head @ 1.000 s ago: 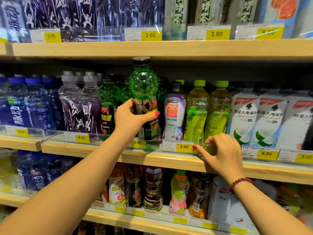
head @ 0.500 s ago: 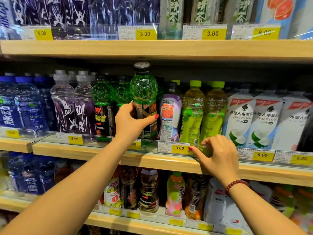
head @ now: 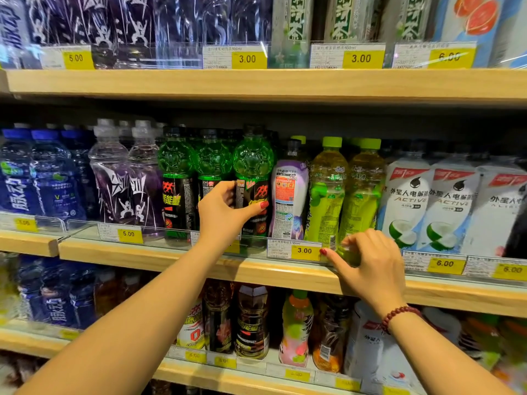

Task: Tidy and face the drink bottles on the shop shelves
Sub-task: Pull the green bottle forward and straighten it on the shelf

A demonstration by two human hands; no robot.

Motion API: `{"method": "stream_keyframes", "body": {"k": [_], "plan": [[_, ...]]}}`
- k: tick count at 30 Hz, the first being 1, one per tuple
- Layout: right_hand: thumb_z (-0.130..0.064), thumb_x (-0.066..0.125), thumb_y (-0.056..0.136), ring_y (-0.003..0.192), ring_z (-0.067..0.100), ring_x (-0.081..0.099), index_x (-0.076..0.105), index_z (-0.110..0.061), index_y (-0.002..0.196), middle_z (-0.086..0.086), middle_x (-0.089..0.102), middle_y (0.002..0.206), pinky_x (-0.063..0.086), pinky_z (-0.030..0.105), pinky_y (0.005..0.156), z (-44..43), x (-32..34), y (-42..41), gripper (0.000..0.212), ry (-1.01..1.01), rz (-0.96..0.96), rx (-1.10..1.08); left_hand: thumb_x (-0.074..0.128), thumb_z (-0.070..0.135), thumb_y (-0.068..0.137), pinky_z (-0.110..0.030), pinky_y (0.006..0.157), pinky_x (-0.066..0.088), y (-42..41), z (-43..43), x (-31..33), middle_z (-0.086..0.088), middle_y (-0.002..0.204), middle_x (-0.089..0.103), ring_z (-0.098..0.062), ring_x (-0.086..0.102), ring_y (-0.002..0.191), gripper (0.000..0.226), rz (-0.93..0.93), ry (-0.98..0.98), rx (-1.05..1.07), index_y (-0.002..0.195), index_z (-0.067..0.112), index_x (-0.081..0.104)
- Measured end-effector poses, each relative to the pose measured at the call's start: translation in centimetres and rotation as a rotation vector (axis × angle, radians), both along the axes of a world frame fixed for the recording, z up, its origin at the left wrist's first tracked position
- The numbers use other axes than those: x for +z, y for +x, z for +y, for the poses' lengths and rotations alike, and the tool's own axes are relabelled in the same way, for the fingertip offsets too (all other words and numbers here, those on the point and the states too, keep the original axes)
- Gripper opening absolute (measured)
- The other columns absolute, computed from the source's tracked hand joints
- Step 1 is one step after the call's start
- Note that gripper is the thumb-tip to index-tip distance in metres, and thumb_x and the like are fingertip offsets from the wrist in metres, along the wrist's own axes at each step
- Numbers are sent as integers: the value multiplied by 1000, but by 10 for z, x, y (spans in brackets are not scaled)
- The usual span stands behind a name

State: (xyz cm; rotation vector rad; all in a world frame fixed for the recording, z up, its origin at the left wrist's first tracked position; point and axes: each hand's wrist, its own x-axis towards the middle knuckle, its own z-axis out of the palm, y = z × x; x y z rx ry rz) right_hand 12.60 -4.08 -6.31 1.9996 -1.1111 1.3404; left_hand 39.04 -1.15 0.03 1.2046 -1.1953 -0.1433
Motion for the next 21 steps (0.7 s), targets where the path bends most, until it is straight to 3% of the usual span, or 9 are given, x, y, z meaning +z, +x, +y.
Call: {"method": "stream_keyframes", "body": {"k": [2, 4, 7, 9, 12, 16, 19, 21], "plan": [[-56, 63, 77, 65, 22, 51, 60, -13, 76, 1, 53, 69, 41, 34, 58, 0, 0, 0, 43, 4, 4, 1, 86, 27, 65, -35, 102, 46, 0, 1, -5, -8, 131, 59, -16, 54, 119, 76, 0, 18, -20, 132, 10, 54], [-55, 65, 76, 65, 22, 51, 60, -13, 76, 2, 53, 69, 41, 34, 58, 0, 0, 0, 42, 8, 8, -4, 83, 27, 69, -28, 100, 43, -1, 1, -11, -4, 136, 53, -13, 48, 122, 81, -19, 4, -11, 138, 10, 45], [-55, 65, 76, 65, 21, 50, 60, -13, 77, 1, 52, 69, 40, 33, 58, 0, -1, 0, 42, 5, 14, -10, 78, 27, 75, -21, 89, 45, -4, 5, -17, 1, 120, 51, -7, 46, 109, 78, -150, -80, 64, 142, 12, 40], [-55, 65, 76, 65, 21, 50, 60, -13, 77, 1, 52, 69, 40, 33, 58, 0, -1, 0, 42, 3, 17, -10, 80, 26, 74, -18, 87, 47, -6, 6, -19, 2, 115, 53, -7, 50, 105, 82, -131, -124, 82, 144, 18, 37], [-54, 66, 76, 64, 21, 50, 60, -13, 77, 1, 52, 68, 40, 33, 58, 0, 0, 0, 41, -10, 13, -9, 84, 27, 69, -21, 88, 51, -8, 3, -22, 3, 115, 64, -8, 61, 105, 72, 10, -158, 100, 134, 17, 53], [-57, 65, 78, 65, 21, 50, 59, -13, 77, 2, 52, 69, 40, 33, 58, -1, 0, 0, 44, -4, 18, -14, 81, 34, 70, -19, 77, 51, -5, -2, -21, 14, 94, 64, -7, 63, 91, 60, -35, -173, 154, 122, 11, 63], [-60, 64, 78, 65, 21, 49, 59, -14, 77, 1, 52, 69, 39, 32, 58, 0, 0, 0, 46, 11, 16, -14, 79, 35, 74, -25, 75, 53, -5, -3, -22, 2, 101, 67, -10, 60, 91, 58, -113, -160, 187, 124, 10, 62], [-58, 63, 78, 65, 21, 50, 59, -14, 77, 1, 52, 70, 38, 32, 59, 1, 1, 0, 45, 21, 17, -13, 75, 35, 78, -31, 83, 53, -5, -3, -24, 0, 111, 62, -13, 57, 102, 59, -142, -130, 169, 129, 11, 57]]}}
